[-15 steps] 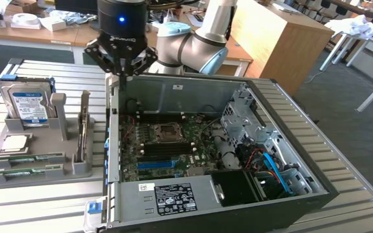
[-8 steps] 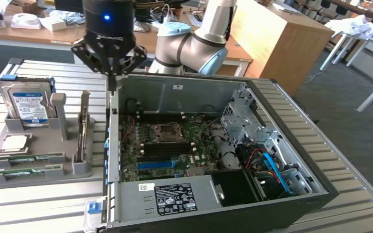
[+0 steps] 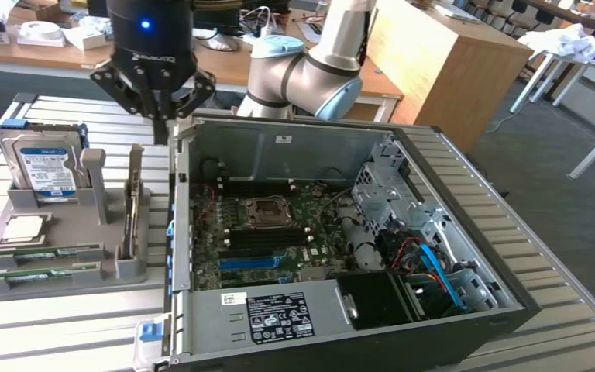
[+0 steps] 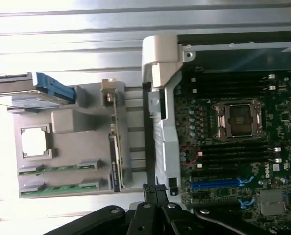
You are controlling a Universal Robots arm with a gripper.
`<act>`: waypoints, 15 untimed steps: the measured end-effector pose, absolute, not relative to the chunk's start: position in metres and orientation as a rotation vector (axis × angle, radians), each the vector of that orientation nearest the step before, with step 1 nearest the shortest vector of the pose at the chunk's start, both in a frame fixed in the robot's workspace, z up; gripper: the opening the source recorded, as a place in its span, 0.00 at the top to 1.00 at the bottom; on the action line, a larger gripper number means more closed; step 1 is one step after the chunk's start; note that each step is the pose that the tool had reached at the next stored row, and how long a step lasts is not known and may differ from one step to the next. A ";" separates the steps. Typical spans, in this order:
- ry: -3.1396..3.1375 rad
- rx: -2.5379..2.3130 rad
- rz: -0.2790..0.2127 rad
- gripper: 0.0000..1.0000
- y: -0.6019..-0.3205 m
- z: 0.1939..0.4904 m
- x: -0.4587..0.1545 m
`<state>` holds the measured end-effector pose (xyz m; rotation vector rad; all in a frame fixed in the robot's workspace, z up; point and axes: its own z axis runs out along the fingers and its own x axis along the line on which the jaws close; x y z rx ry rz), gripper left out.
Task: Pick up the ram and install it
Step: 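Reach for the ram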
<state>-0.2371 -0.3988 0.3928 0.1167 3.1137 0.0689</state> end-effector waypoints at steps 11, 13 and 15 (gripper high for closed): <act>3.114 0.117 0.069 0.90 -0.399 0.393 -0.262; 3.114 0.117 0.069 0.90 -0.399 0.393 -0.266; 3.114 0.116 0.069 0.90 -0.399 0.393 -0.272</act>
